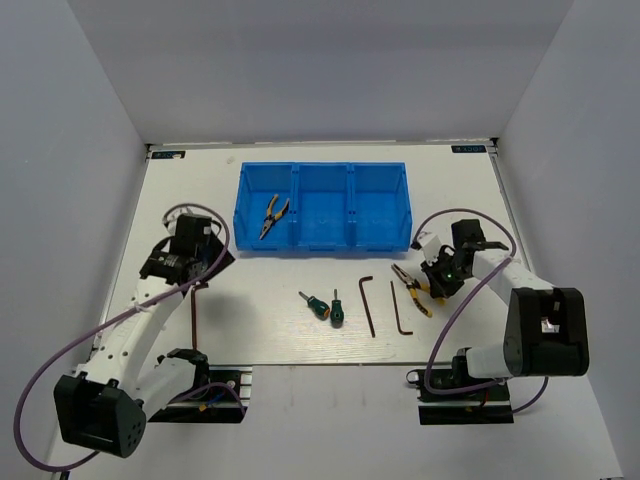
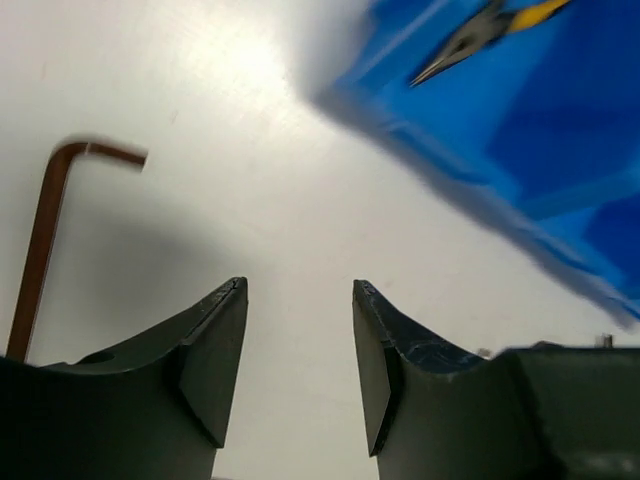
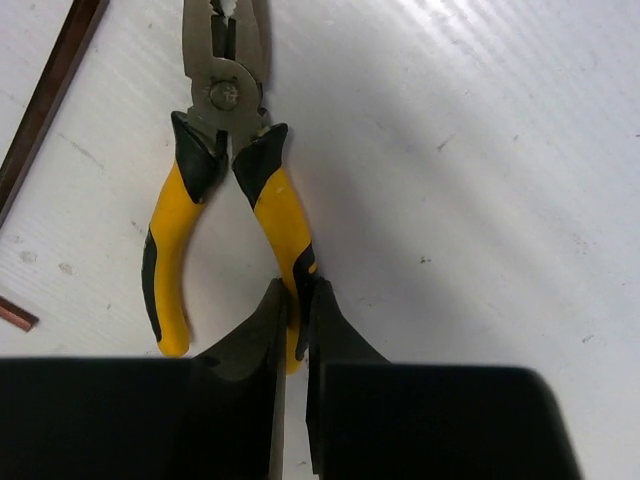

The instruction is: Sort the tools into containers

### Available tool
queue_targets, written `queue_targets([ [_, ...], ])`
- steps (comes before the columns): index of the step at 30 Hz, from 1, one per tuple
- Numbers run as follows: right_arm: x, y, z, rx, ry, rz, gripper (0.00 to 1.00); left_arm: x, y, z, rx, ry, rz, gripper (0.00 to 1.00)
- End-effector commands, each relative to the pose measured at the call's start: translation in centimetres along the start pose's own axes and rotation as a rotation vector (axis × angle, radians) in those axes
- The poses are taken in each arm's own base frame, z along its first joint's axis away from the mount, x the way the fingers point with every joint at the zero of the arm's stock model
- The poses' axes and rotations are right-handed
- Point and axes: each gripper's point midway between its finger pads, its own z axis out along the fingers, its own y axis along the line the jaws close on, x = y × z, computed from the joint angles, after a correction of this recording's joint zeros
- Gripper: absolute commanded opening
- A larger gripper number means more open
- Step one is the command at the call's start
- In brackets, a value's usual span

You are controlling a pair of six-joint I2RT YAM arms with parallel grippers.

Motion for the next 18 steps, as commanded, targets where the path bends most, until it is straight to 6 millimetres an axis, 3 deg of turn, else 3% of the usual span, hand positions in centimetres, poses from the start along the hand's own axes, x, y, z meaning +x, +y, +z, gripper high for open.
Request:
queue_targets([
  [1,0.8,1.3,-1.0,-0.062,0.045,-0.056,0.00,3.5,2.9,0.7,-0.102,0.068,-0.167,0.57],
  [2,0.5,2.2,-2.7,-0.097,0.045,-0.066,0.00,4.1,3.2,0.9,-0.116,0.077,-0.192,0.59],
  [3,-1.4,2.0,-4.2,-0.095,-0.017,-0.130,0.00,4.7,3.7,1.2,-0.132,0.091,-0.197,0.59],
  [4,-1.9,2.3,-5.0,-0.111,-0.034,-0.186,0.00,4.7,3.7,1.2,-0.133,0.090,-0.206,0.59],
  [5,-1.7,3.8,-7.1,-0.168,-0.020,-0.196,0.00,5.1,3.9,1.3,-0.142,0.096,-0.223,0.62],
  [7,-5.2,4.8,-9.9,-0.214,-0.158,-0.379,0.00,5.1,3.9,1.3,-0.142,0.096,-0.223,0.62],
  [8,-3.7,7.6,-11.2,-0.337,-0.125,-0.351,0.00,5.2,4.0,1.5,-0.150,0.102,-0.221,0.62],
  [10,-5.5,8.6,-13.1,-0.378,-0.194,-0.476,0.00,4.6,3.7,1.5,-0.143,0.083,-0.223,0.63],
  [12,-6.9,9.6,-13.7,-0.426,-0.252,-0.512,0.00,4.2,4.1,1.5,-0.171,0.064,-0.218,0.63],
  [15,-10.7,9.7,-14.2,-0.423,-0.321,-0.541,0.00,4.4,5.5,1.2,-0.244,0.064,-0.220,0.67],
  [16,-13.2,8.5,-13.8,-0.372,-0.370,-0.571,0.00,4.6,5.8,1.1,-0.261,0.067,-0.215,0.67],
  [17,-14.4,9.6,-13.8,-0.389,-0.368,-0.536,0.00,4.9,6.4,0.9,-0.289,0.075,-0.220,0.68],
  [18,-15.8,9.4,-13.5,-0.386,-0.371,-0.528,0.00,5.1,6.5,0.8,-0.297,0.080,-0.226,0.68],
])
